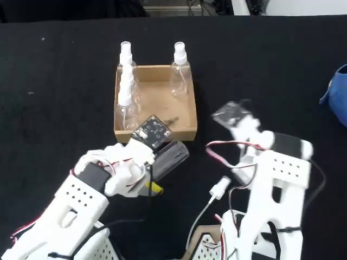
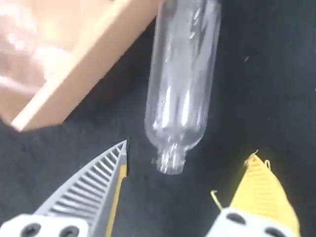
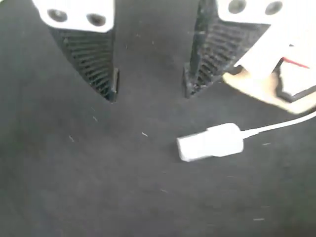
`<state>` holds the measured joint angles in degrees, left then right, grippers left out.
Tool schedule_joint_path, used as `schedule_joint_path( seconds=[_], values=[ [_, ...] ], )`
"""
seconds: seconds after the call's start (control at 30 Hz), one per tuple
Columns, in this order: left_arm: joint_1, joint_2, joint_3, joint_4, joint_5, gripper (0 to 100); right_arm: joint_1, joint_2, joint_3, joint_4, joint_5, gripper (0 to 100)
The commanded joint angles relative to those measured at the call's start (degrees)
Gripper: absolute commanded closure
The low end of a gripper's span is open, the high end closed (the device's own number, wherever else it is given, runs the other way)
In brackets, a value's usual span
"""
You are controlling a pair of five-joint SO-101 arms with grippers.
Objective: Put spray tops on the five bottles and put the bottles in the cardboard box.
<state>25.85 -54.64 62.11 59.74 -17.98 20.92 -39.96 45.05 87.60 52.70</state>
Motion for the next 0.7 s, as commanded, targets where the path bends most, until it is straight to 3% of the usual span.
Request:
schedule_joint_path(
  seconds=[0.0, 0.4, 0.67],
  values=[
    [2.42, 1.58, 0.57, -8.0, 1.05, 77, 7.3, -1.71, -1.71, -2.29, 0.26, 81.8],
    [4.44, 25.85, -11.91, -13.19, 0.7, 76, 8.44, -1.8, -1.36, -2.29, 0.35, 81.8],
    [3.91, 35.25, -12.88, -19.78, 0.7, 76, 8.44, -1.8, -1.01, -5.19, 0.35, 81.8]
  ],
)
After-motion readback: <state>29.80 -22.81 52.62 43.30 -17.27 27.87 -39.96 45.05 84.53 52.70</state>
